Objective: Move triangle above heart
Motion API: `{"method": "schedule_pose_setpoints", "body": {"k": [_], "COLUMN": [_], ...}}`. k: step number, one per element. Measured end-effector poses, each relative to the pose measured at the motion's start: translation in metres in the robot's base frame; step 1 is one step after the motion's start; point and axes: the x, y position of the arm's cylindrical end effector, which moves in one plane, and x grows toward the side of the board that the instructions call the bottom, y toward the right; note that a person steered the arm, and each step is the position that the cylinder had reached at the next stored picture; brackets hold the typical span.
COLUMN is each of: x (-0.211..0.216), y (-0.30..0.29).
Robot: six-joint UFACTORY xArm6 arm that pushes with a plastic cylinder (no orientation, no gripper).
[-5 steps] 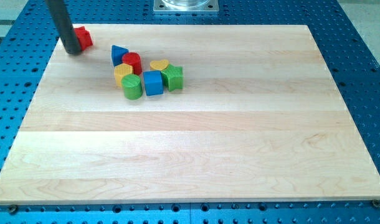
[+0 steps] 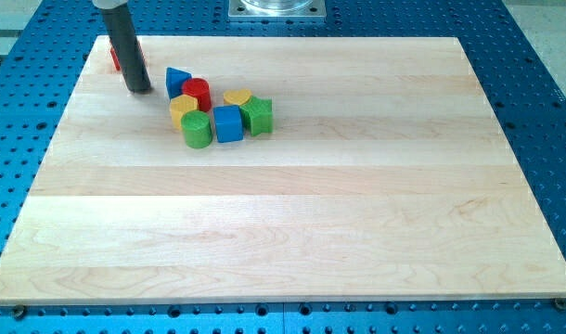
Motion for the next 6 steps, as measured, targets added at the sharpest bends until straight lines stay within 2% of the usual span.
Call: {"method": "schedule_pose_setpoints", "body": {"k": [1,4,6], "x": [0.004,0.004,0.0], "y": [0.023,0.146,0.108]}}
